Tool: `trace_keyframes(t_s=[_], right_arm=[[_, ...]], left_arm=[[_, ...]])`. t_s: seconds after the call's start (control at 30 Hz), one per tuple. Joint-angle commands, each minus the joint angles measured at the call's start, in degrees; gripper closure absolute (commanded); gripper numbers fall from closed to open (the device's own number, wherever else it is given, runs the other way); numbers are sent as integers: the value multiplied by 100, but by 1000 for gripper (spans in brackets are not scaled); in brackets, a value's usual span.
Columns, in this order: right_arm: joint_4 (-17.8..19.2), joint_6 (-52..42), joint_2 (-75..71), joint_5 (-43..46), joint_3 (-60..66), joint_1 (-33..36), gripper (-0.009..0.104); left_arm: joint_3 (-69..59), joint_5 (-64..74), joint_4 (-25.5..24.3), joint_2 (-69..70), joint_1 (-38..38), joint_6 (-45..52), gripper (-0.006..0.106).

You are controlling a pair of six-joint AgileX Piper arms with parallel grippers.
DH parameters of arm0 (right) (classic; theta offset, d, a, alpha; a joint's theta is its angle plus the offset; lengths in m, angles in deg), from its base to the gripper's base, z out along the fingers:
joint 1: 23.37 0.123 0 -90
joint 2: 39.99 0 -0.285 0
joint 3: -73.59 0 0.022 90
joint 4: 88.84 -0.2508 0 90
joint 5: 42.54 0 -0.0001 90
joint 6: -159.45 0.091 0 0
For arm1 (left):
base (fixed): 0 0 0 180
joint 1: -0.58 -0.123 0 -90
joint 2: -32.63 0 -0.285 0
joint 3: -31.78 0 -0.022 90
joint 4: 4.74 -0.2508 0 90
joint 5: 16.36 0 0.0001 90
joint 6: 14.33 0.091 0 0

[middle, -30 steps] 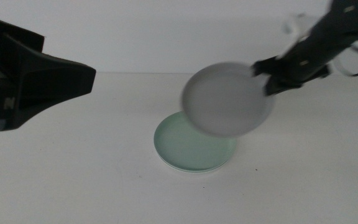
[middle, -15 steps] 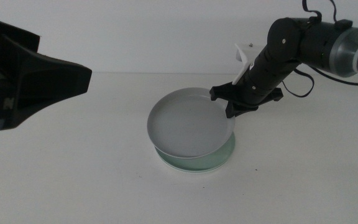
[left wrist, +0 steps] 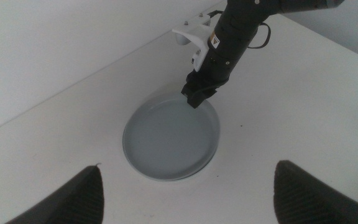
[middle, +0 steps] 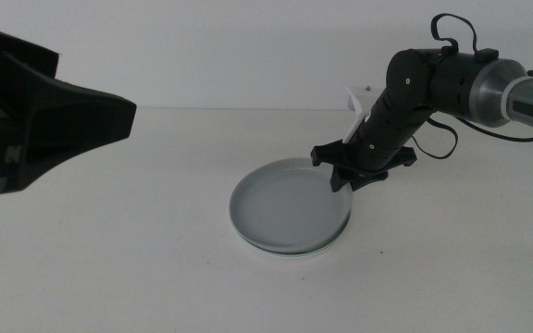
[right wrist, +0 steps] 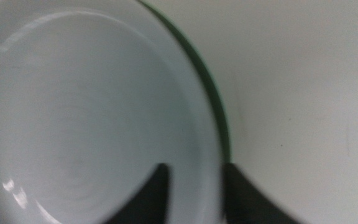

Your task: Stack the three bowls on top of each other.

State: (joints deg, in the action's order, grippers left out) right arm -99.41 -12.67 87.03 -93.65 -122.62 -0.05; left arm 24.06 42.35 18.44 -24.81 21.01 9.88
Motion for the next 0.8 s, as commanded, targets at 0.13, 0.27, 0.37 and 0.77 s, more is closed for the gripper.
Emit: trace_keyframes(t_s=[0.13,0.27,0.37,0.77], right_arm=[[124,-198,-404,19,-41,-108,19],[300,-289,-997,108,-41,-252,2],[349,-549,-1661,121,-30,-496,2],[682,-457,-5439,1258,2893,-1528,2]], left_arm=[[-14,-70,40,36,16,-16,7],[-14,-70,40,36,16,-16,7],[-14,-70,40,36,16,-16,7],[-14,-70,16,36,16,-16,7]])
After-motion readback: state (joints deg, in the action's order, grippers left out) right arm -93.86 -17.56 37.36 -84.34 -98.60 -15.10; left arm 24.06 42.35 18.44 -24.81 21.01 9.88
